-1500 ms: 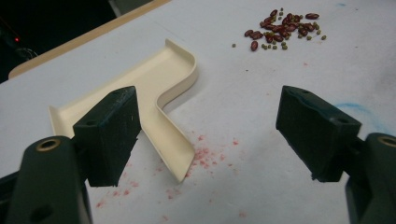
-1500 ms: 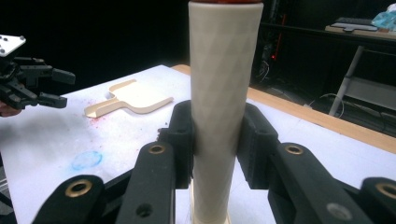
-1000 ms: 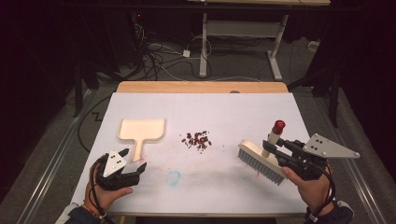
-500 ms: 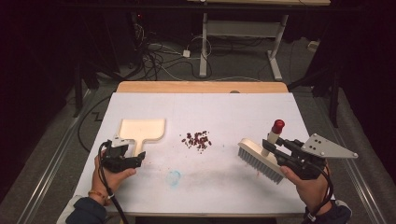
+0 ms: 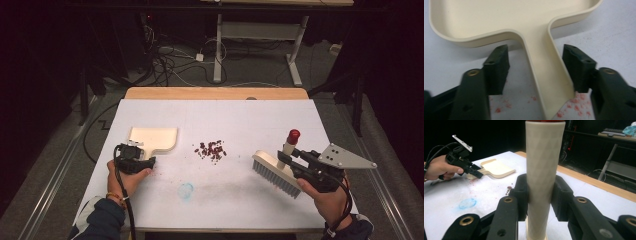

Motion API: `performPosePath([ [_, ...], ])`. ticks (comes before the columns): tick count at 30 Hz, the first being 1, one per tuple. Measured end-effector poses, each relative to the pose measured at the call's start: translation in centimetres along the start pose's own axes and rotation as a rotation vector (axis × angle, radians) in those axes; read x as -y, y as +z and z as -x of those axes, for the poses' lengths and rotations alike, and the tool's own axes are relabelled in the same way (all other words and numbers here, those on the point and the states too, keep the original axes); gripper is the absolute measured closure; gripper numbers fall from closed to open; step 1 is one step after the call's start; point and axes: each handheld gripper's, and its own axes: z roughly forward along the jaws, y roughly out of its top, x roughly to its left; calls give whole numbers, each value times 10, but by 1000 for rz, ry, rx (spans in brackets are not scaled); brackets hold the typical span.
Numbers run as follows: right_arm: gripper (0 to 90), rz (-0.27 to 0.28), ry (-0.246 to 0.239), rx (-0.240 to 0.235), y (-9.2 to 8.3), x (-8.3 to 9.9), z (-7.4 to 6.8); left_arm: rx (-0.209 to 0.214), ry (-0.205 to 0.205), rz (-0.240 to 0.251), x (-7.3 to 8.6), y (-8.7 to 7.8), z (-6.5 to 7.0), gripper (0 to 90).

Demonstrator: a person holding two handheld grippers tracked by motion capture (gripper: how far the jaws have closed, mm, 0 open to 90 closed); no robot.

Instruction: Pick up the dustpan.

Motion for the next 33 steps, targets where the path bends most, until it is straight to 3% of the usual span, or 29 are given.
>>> performPosePath([
  [2, 701, 4, 0, -3, 0, 0, -1, -4, -20, 5, -1, 1, 0, 521],
  [7, 701, 2, -7, -5, 1, 1, -2, -21, -23, 7, -2, 0, -1, 630],
  [20, 701, 7, -12, 1, 2, 2, -2, -31, 24, -12, -6, -7, -1, 642],
  [27, 701, -3, -4, 4, 3, 4, 0, -10, 79, 22, -7, -29, 1, 643],
  [33, 701, -5, -1, 5, 3, 4, 1, 6, 97, 37, -5, -41, 2, 643],
])
